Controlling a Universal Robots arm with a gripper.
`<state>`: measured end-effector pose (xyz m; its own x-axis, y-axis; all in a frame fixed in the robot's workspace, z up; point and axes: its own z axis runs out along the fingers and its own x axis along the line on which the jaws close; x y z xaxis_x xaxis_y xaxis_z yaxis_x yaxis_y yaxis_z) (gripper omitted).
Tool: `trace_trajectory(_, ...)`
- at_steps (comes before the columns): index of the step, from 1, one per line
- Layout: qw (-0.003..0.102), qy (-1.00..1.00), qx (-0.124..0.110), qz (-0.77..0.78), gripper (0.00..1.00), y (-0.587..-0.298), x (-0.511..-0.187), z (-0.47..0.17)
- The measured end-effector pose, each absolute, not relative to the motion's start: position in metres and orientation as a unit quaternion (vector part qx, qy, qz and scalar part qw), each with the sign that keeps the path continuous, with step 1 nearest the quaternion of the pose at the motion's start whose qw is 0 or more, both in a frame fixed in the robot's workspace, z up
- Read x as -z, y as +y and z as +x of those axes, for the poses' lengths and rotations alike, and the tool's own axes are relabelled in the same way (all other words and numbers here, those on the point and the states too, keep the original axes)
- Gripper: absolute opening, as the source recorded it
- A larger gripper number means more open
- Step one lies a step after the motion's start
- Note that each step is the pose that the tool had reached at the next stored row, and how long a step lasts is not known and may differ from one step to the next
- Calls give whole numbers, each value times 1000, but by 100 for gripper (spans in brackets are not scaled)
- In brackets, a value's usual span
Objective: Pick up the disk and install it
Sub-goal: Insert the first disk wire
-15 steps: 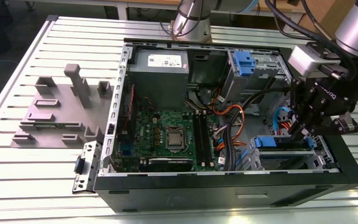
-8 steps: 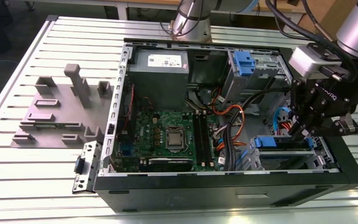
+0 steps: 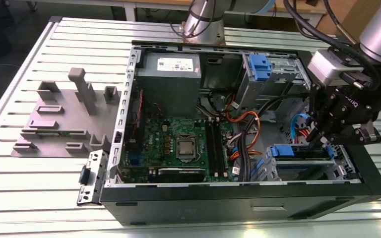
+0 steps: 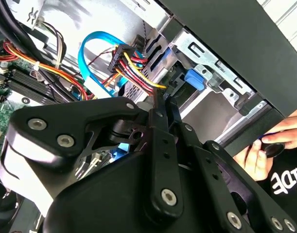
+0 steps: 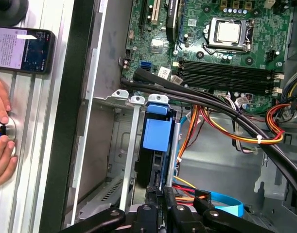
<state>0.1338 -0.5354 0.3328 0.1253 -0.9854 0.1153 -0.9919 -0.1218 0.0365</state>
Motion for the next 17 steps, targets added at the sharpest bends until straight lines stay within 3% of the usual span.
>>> trace_trajectory(7, 50, -663, -29, 747, 17, -537, -335, 134)
trace_trajectory(14, 36, -664, -17, 747, 17, -545, -335, 134)
trace_trajectory(17, 35, -664, -16, 747, 17, -546, -335, 134)
